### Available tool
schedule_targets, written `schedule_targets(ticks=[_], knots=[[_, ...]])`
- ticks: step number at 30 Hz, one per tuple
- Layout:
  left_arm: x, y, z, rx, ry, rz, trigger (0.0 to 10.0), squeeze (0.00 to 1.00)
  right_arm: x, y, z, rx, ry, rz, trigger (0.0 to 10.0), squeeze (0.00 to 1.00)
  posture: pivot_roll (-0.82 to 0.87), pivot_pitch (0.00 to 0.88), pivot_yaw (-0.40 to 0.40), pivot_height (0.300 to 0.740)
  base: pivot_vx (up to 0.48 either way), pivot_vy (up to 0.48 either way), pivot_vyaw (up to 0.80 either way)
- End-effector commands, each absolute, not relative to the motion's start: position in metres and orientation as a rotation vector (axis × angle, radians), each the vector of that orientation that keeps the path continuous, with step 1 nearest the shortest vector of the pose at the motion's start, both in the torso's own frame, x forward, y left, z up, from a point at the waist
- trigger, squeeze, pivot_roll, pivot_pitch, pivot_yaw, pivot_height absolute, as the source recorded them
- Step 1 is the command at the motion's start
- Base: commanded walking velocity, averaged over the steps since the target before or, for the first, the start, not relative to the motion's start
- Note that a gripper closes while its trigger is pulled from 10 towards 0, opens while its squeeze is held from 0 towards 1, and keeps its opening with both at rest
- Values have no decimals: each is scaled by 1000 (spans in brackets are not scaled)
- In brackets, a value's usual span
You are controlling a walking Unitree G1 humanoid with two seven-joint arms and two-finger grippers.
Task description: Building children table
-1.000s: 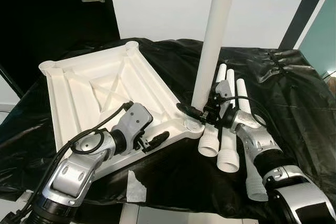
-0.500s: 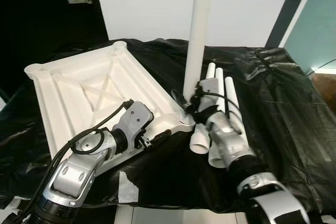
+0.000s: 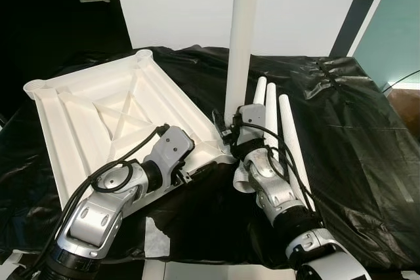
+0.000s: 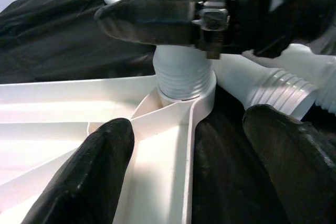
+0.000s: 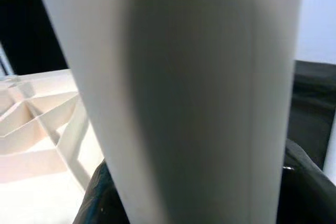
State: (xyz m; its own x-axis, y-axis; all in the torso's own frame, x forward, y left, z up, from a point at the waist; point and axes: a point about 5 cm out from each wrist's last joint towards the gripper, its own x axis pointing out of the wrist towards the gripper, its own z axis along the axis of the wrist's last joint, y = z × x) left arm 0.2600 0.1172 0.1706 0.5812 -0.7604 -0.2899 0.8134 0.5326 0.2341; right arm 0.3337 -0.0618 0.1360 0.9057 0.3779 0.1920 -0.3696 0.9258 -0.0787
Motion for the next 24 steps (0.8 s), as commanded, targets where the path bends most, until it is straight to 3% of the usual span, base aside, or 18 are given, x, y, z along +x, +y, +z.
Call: schedule_targets(ticks=[1, 12, 17, 24], knots=[[263, 120, 167, 374, 186, -900, 10000, 0, 326, -77, 102, -44, -70, 403, 10000, 0, 44, 4, -34, 740, 0, 0, 0], [265, 120, 166, 375, 193, -895, 10000, 0, 323, -102, 96, -67, -64, 548, 10000, 0, 40, 0, -28, 740, 0, 0, 0], [265, 122, 166, 376, 193, -895, 10000, 0, 314, -105, 93, -166, -93, 698, 10000, 0, 44, 0, -32, 740, 0, 0, 0], [264, 123, 167, 378, 188, -888, 10000, 0, 315, -109, 89, 113, -68, 601, 10000, 0, 54, 0, -32, 740, 0, 0, 0]])
